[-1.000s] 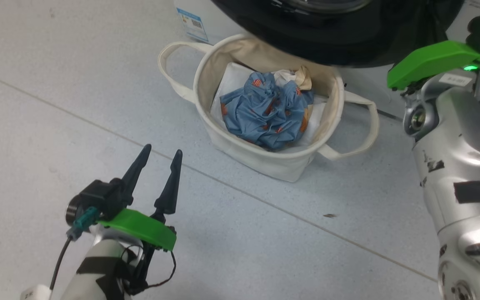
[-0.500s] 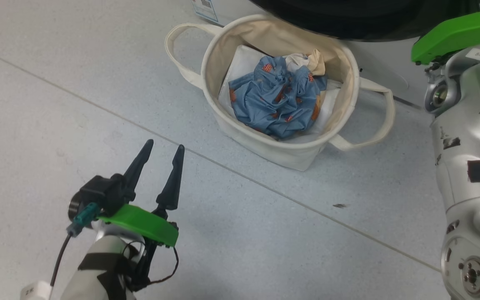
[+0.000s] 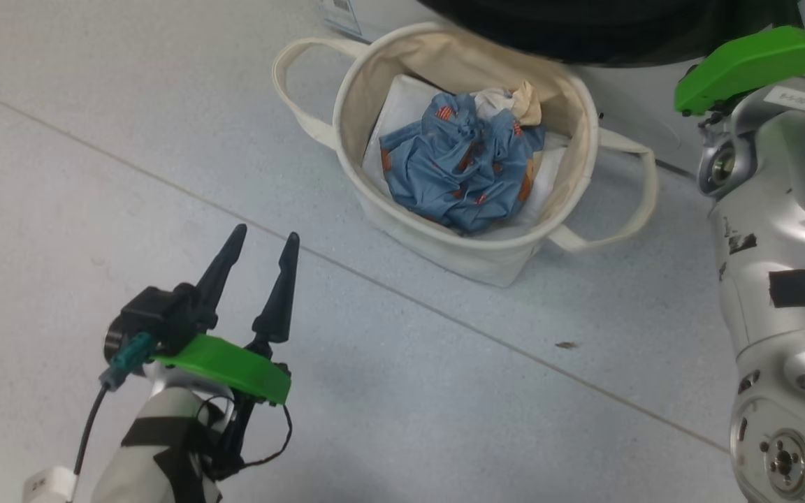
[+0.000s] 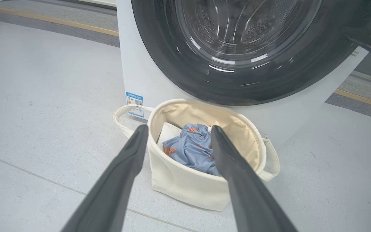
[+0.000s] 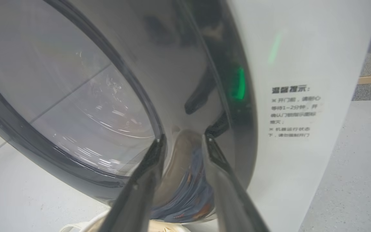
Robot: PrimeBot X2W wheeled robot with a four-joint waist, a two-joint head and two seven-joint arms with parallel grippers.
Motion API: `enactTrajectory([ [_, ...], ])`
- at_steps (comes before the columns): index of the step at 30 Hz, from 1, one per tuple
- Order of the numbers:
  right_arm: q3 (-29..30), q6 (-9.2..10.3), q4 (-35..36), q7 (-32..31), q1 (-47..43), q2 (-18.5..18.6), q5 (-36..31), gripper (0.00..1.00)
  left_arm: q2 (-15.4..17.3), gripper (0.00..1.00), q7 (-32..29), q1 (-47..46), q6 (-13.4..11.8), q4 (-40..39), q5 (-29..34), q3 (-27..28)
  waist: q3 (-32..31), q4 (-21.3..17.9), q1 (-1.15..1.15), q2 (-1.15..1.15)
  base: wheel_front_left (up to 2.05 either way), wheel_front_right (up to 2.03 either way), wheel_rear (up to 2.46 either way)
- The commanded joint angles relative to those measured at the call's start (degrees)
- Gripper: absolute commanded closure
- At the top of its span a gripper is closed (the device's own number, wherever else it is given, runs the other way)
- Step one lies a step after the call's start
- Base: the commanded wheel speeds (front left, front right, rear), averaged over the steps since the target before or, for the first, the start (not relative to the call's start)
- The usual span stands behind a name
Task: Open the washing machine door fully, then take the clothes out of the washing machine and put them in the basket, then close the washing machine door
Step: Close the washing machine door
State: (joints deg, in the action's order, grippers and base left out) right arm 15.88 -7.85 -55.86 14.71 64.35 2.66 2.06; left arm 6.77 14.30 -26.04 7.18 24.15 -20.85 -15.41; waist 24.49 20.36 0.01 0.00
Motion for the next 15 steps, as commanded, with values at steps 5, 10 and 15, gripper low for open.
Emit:
enactTrajectory([
  [5, -2.7, 0.36, 2.4, 0.3, -1.1, 0.2, 1.1, 0.00, 3.9, 0.00, 0.7, -0.4, 0.3, -0.5, -0.5, 3.7, -4.5, -1.3, -0.01, 0.00, 0.00, 0.00, 0.00],
  [10, -7.0, 0.36, 5.7, 0.3, -7.4, 0.2, 5.0, 0.00, 7.9, 0.00, 0.7, 0.1, 0.3, 0.7, -1.5, 4.6, -9.8, -4.3, -0.01, 0.00, 0.00, 0.00, 0.00],
  [15, -10.7, 0.36, 12.3, 0.3, -16.4, 0.2, 8.3, 0.00, 12.3, 0.00, 0.7, 1.0, 0.3, 0.3, -2.8, 6.6, -15.5, -7.8, -0.01, 0.00, 0.00, 0.00, 0.00],
])
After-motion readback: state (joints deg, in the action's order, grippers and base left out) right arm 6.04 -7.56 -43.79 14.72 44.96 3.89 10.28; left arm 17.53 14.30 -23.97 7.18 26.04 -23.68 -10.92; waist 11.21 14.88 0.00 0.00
